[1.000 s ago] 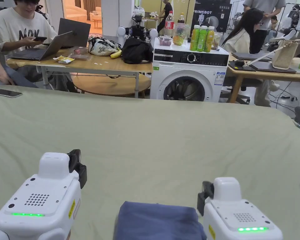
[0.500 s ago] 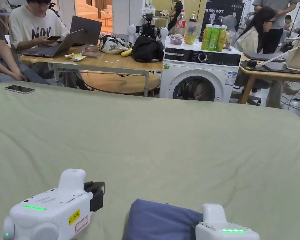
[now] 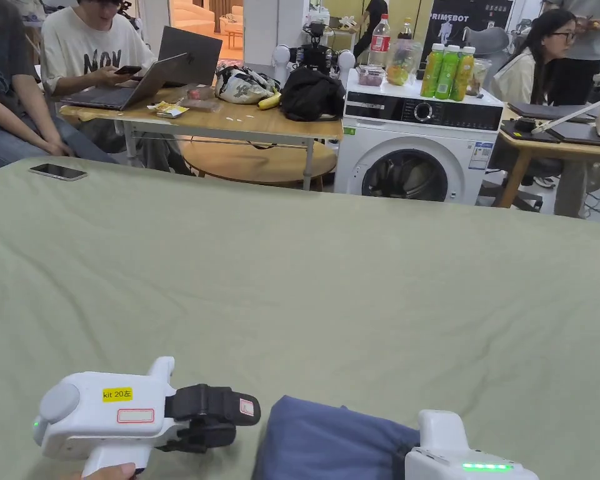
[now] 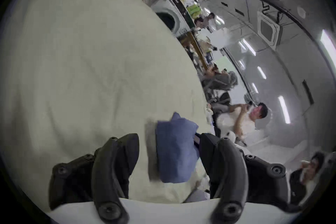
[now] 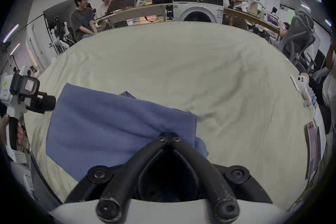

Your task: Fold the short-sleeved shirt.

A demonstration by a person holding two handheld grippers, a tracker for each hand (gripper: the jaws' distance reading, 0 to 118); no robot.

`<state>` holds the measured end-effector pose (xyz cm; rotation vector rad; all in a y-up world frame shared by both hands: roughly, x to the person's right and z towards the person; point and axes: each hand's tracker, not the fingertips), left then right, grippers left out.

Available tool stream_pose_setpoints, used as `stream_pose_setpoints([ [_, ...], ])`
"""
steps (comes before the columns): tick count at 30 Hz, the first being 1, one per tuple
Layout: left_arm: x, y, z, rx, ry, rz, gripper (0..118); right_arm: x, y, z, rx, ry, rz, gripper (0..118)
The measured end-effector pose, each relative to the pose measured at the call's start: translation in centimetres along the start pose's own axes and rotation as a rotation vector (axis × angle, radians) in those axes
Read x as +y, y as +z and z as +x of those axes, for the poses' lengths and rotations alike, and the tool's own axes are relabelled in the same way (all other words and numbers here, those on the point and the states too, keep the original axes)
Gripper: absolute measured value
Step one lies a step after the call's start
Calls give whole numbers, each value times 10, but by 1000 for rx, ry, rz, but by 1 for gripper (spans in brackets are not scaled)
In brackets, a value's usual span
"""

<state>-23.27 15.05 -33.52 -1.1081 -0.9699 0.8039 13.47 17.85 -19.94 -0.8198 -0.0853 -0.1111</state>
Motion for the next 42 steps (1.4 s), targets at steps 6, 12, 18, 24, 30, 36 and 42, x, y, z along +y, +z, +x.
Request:
stream_pose_setpoints([
  [6,-11,-49,-12,-59,35,-147,69,-1,1,2,9,-8,3,0],
  [12,-15,-72,-2,-85,-9,-136,71,-1,1,1,5,-4,4,0],
  [18,-11,-78,-9,-86,73,-106,72,-2,1,0,1,-7,10,0],
  [24,-17,-80,-9,12,34,-84,26,-5,3,-1,1,-12,25,0],
  [30,-18,-74,2,45,2,-91,21,-6,7,0,8,-5,42,0],
  [36,-16,-65,9,45,16,-86,20,-4,22,-2,-6,37,144,0],
  [42,-6,-52,26,75,27,-82,20,29,52,4,-73,35,439,0],
])
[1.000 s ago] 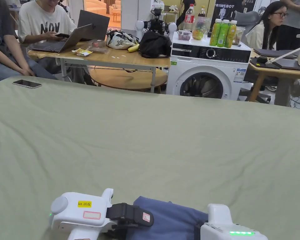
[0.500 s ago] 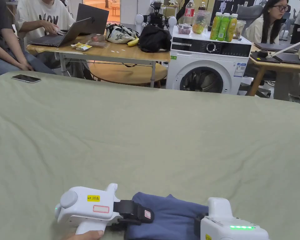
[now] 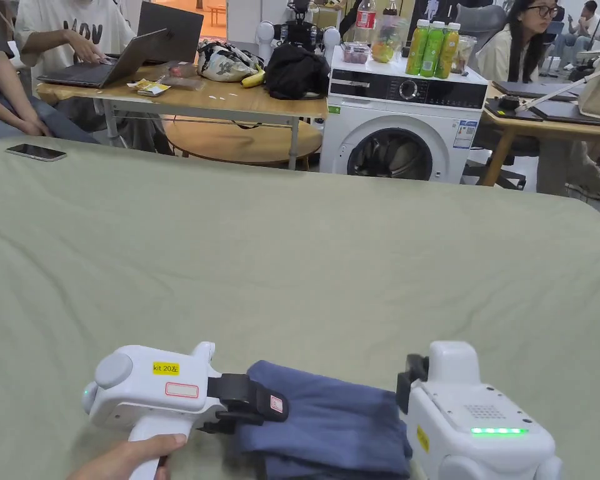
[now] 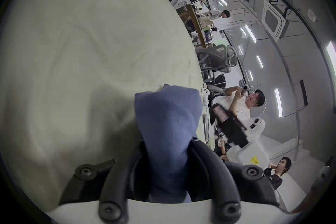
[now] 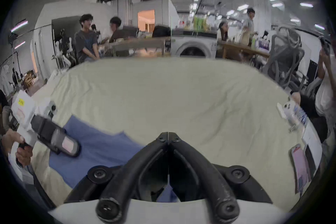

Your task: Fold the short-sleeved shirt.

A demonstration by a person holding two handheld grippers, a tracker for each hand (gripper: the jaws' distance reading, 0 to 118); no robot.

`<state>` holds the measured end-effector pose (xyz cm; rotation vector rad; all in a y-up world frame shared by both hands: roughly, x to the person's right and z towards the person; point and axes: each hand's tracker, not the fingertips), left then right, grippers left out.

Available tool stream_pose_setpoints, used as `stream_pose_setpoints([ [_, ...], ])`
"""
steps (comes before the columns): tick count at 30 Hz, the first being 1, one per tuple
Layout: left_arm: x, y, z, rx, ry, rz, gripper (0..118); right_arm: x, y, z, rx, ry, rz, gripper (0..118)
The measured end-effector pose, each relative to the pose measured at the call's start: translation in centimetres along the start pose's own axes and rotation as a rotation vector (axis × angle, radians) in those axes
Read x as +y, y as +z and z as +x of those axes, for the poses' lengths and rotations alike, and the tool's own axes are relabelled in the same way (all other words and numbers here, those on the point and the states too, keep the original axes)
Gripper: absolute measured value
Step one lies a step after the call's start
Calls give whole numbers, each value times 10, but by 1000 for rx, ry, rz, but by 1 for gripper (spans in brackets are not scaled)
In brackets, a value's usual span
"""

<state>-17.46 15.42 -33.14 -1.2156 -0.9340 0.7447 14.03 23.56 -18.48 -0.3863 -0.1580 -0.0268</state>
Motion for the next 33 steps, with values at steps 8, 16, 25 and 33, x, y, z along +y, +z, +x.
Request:
stream_pose_setpoints([
  [8,15,47,20,48,-37,24,20,41,5,-2,-42,1,240,0],
  [16,15,144,18,170,-20,117,20,60,-8,-56,53,19,287,0],
  [25,11,289,-12,329,74,260,20,77,-27,-170,264,54,299,0],
  [33,38,399,-44,503,128,282,20,82,-43,-240,355,63,276,0],
])
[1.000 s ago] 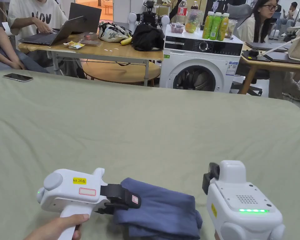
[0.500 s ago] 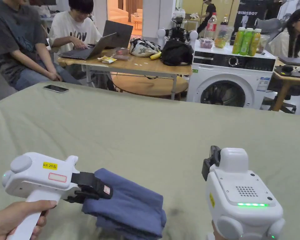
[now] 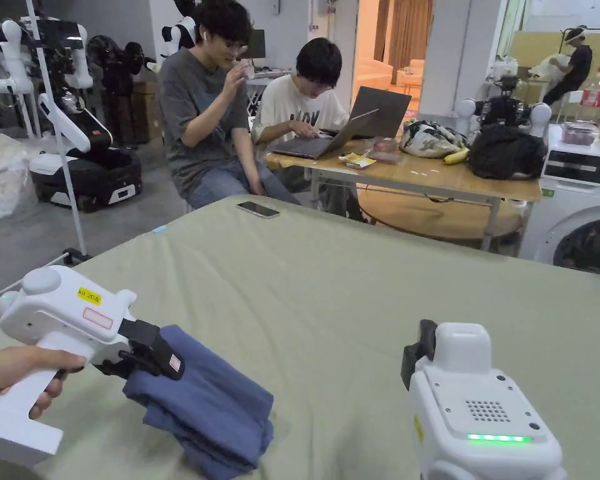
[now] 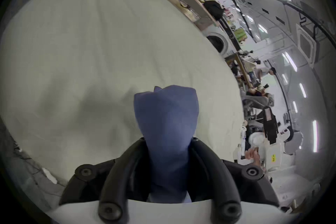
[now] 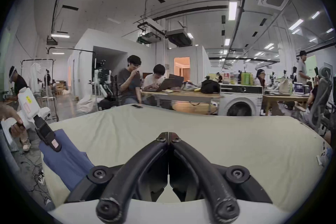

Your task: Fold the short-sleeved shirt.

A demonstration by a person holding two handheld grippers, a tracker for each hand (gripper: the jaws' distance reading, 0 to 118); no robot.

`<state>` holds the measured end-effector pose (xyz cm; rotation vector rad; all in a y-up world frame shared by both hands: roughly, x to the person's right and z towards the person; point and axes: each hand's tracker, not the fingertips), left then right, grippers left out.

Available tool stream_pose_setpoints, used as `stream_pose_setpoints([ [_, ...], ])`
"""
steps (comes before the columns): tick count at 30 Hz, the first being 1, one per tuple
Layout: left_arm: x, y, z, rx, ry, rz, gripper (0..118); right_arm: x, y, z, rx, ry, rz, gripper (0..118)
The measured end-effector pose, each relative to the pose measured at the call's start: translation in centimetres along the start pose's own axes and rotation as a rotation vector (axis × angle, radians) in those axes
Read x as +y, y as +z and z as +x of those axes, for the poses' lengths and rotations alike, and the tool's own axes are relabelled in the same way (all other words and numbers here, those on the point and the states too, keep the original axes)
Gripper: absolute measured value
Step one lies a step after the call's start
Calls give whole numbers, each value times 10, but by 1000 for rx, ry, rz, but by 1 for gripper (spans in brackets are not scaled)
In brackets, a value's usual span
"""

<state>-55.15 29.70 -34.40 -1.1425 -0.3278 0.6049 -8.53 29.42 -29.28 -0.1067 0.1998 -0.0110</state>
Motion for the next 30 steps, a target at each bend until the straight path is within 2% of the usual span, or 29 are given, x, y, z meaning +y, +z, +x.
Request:
stream_pose_setpoints([
  [3,21,18,-23,39,14,7,20,-1,-8,-11,20,-2,-14,0],
  [13,30,22,-54,396,-44,-81,20,-7,-18,-25,47,31,-58,0],
  [22,27,15,-72,416,2,-74,20,-18,-18,-28,52,37,-94,0],
  [24,26,23,-67,487,-19,-44,35,-18,-17,-28,54,39,-96,0],
  [25,26,28,-65,502,-30,-29,50,-18,-17,-27,52,39,-96,0],
  [26,25,33,-63,516,-34,-14,55,-17,-16,-26,52,38,-96,0],
  [30,35,43,-54,567,-85,112,57,-13,-12,-21,45,30,-86,0],
])
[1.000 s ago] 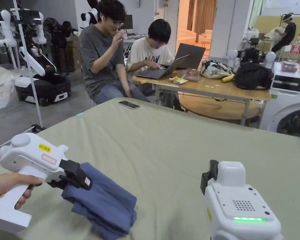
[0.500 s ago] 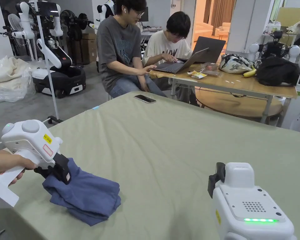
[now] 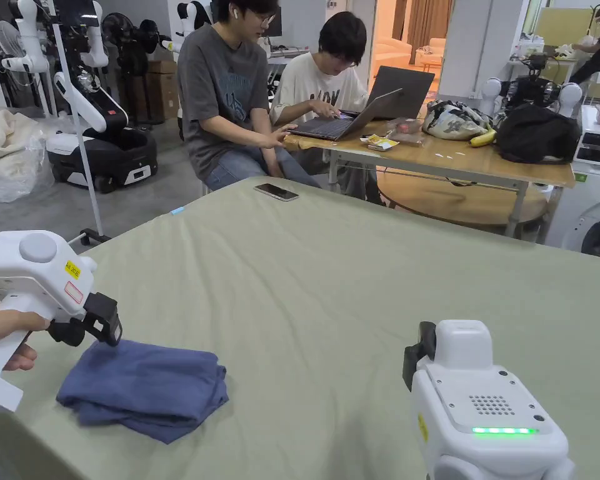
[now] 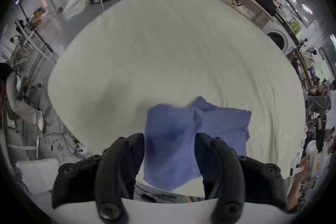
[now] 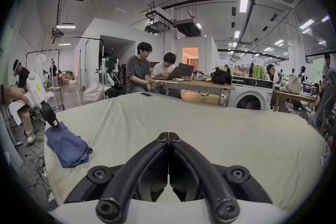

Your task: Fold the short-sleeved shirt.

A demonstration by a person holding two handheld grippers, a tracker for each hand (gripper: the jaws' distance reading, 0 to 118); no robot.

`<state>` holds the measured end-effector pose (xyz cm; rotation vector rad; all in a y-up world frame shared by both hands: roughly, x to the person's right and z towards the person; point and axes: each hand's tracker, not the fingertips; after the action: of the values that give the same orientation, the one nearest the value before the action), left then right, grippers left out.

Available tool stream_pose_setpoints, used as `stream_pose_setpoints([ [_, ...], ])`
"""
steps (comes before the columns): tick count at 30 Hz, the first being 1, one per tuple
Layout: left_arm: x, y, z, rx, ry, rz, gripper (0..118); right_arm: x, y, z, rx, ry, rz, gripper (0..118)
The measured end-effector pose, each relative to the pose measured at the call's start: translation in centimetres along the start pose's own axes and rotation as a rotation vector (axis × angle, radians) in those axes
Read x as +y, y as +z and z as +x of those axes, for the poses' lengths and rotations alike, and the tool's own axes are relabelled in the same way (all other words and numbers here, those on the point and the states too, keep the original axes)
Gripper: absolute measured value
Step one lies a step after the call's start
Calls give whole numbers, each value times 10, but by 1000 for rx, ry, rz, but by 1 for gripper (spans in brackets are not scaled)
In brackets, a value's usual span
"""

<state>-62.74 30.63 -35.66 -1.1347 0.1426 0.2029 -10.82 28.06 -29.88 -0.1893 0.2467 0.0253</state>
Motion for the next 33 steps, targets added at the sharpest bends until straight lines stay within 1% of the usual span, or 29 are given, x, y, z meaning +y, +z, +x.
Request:
stream_pose_setpoints([
  [2,-2,2,14,-6,-43,90,57,1,2,4,-10,-8,3,0],
  [5,-17,-4,54,-66,-112,163,57,1,6,14,-25,-28,0,0],
  [9,-47,-10,118,-176,-182,280,57,-1,16,32,-55,-19,-2,0],
  [10,-55,-11,134,-205,-194,333,57,-1,19,38,-69,-16,-2,0],
  [12,-68,-12,162,-221,-248,440,57,-2,26,51,-91,-16,-6,0],
  [14,-85,-13,191,-222,-266,536,56,-3,33,65,-132,-16,-14,0],
  [15,-91,-13,204,-215,-282,584,54,-4,37,74,-143,-16,-15,0],
  [16,-96,-14,217,-205,-281,620,49,-5,42,82,-162,-17,-17,0],
  [20,-116,-13,267,-254,-289,705,35,-7,60,117,-235,-25,-24,0],
  [22,-121,-14,295,-259,-333,780,27,-7,69,134,-281,-34,-30,0],
  [25,-132,-7,336,-265,-360,855,20,-8,83,156,-330,-43,-23,0],
  [27,-138,-4,357,-295,-344,854,11,-9,92,168,-364,-51,-19,0],
  [28,-139,-2,367,-321,-348,884,9,-8,96,172,-368,-53,-22,0],
  [29,-142,0,381,-327,-362,877,9,-9,99,177,-379,-51,-25,0],
  [31,-148,2,398,-323,-374,902,4,-11,106,186,-400,-52,-29,0],
  [33,-153,5,416,-319,-378,931,3,-12,111,193,-425,-64,-21,0],
])
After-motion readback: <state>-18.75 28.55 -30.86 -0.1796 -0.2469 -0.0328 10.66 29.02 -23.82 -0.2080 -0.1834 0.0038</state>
